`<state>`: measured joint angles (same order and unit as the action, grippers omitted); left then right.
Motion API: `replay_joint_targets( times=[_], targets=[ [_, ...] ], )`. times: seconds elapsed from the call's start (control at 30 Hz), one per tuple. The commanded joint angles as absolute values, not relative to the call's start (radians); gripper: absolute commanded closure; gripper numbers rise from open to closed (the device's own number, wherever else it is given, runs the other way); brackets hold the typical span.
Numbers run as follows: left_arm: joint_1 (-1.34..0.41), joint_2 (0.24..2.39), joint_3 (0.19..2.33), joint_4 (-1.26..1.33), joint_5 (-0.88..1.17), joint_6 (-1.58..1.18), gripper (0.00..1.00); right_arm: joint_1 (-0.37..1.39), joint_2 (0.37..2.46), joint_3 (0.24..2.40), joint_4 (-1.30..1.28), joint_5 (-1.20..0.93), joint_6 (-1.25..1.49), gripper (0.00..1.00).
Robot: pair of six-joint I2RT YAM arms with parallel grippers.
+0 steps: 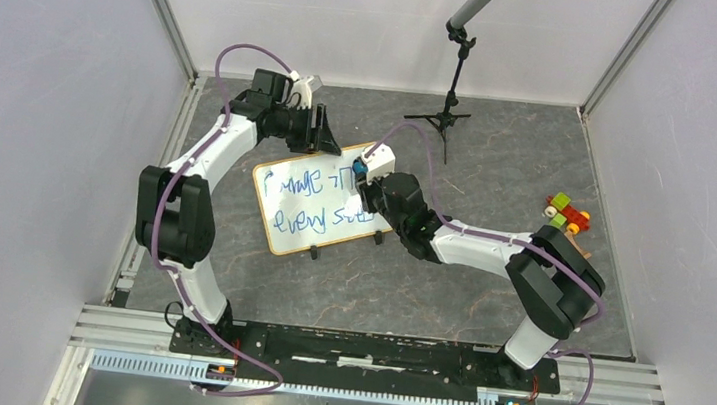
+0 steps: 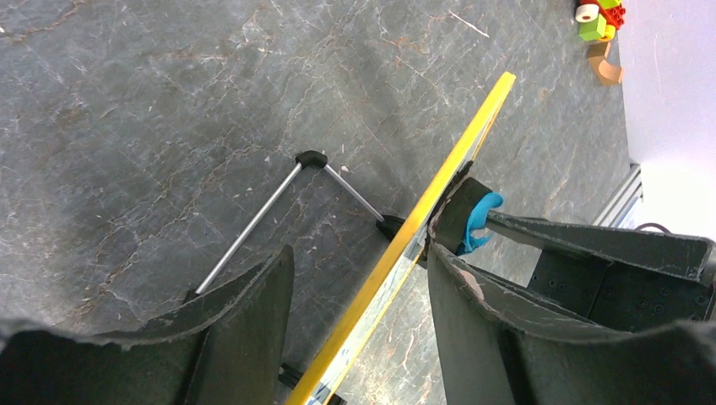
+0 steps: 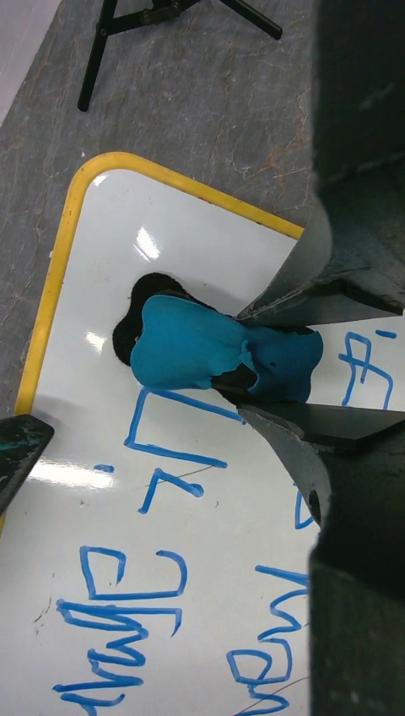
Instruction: Erase the whiteboard
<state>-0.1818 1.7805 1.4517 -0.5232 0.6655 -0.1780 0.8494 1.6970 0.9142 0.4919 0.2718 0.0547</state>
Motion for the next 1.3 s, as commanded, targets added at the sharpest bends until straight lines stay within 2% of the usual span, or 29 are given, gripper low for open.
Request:
replay_joint_targets(
  times=[0.0, 0.17, 0.3, 0.5, 0.67, 1.0, 1.27],
  targets=[
    [-0.181, 1.774, 1.437, -0.47, 0.718, -0.222, 0.37, 0.855, 1.697, 0.953, 0.529, 0.294, 0.049, 0.55],
    [-0.181, 1.754, 1.415, -0.451, 0.726, -0.233, 0.37, 0.855, 1.66, 0.917, 0.569, 0.308, 0.055, 0.43],
    [-0.181, 1.753, 1.412, -0.451, 0.728, -0.236, 0.39, 0.854, 1.646, 0.916, 0.581, 0.318, 0.043, 0.42],
    [-0.181, 1.746, 1.411, -0.451, 0.73, -0.236, 0.45, 0.853, 1.679, 0.943, 0.564, 0.315, 0.046, 0.55],
    [-0.183, 1.747, 1.409, -0.451, 0.736, -0.238, 0.52, 0.853, 1.693, 0.954, 0.563, 0.318, 0.044, 0.61],
    [-0.193, 1.748, 1.392, -0.429, 0.747, -0.251, 0.62, 0.872, 1.739, 0.991, 0.571, 0.271, 0.037, 0.67],
    [-0.198, 1.753, 1.383, -0.413, 0.751, -0.259, 0.67, 0.987, 1.792, 1.052, 0.577, 0.268, 0.008, 0.67]
  ],
)
